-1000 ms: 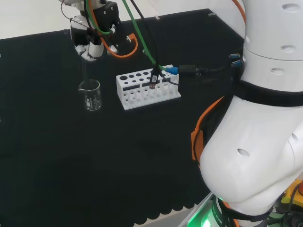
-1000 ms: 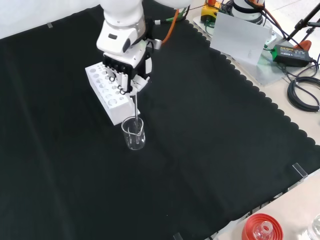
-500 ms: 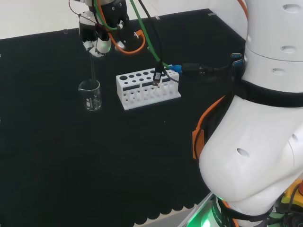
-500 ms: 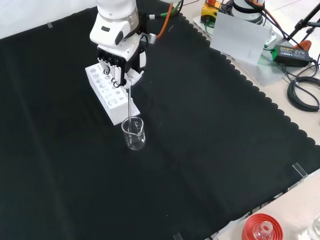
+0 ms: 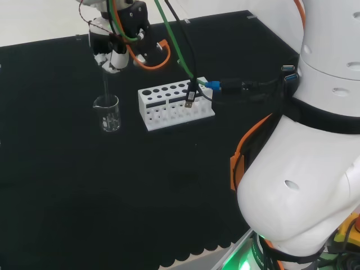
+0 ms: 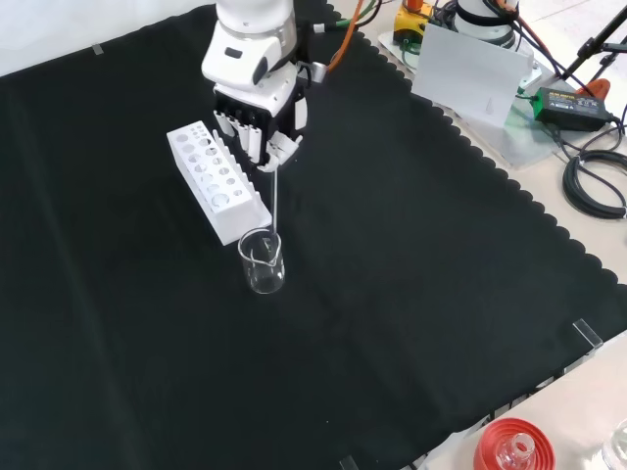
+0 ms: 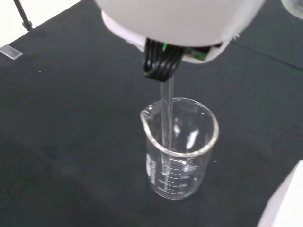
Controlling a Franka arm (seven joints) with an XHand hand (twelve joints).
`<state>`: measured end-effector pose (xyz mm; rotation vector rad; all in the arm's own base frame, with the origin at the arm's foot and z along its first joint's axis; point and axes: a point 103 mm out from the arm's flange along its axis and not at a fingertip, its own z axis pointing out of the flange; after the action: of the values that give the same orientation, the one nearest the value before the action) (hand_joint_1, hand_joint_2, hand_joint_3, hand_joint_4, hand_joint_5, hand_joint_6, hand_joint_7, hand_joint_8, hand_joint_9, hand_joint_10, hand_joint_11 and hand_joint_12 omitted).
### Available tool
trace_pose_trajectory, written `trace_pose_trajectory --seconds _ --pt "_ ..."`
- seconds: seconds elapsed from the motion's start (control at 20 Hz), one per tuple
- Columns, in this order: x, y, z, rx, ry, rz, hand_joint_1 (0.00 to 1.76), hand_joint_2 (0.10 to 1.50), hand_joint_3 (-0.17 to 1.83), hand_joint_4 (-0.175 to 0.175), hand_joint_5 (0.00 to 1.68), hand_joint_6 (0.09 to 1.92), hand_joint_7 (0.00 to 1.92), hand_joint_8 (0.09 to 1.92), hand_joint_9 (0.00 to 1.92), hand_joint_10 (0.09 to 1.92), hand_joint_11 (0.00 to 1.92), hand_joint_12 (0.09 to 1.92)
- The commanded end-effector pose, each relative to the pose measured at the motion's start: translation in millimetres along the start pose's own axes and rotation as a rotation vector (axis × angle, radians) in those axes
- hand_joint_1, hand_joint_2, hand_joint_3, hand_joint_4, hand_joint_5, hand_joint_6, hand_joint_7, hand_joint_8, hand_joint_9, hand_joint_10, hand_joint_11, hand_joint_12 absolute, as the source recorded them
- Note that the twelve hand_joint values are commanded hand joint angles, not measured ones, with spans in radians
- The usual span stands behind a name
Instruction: Stir in the beaker to the left of the white test tube rack with the glass rod.
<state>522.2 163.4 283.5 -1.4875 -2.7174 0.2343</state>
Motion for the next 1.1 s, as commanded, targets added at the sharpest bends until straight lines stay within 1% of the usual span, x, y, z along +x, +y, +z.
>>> trace_pose_trajectory --seconds 0.05,0.25,0.55,0.95,1.1 --pt "11.7 9.2 0.6 0.0 -0.003 -0.018 1.33 0.5 0.96 -0.175 1.17 0.82 1.4 0.79 1.89 0.2 1.64 0.63" --pt "8.1 20.4 3.0 0.003 0.001 -0.022 1.33 0.5 0.96 -0.175 1.17 0.82 1.4 0.79 1.89 0.2 1.64 0.63" --pt "-7.1 27.5 4.1 0.006 0.002 -0.013 1.33 0.5 0.96 -0.175 1.17 0.82 1.4 0.79 1.88 0.2 1.64 0.63" --pt "-22.6 14.0 -6.3 -0.012 -0.012 0.016 1.33 0.5 0.96 -0.175 1.17 0.82 1.4 0.79 1.88 0.2 1.64 0.63" --pt "-23.8 8.1 -9.4 -0.02 -0.012 0.019 1.33 0.5 0.96 -0.175 1.17 0.82 1.4 0.79 1.88 0.2 1.64 0.63"
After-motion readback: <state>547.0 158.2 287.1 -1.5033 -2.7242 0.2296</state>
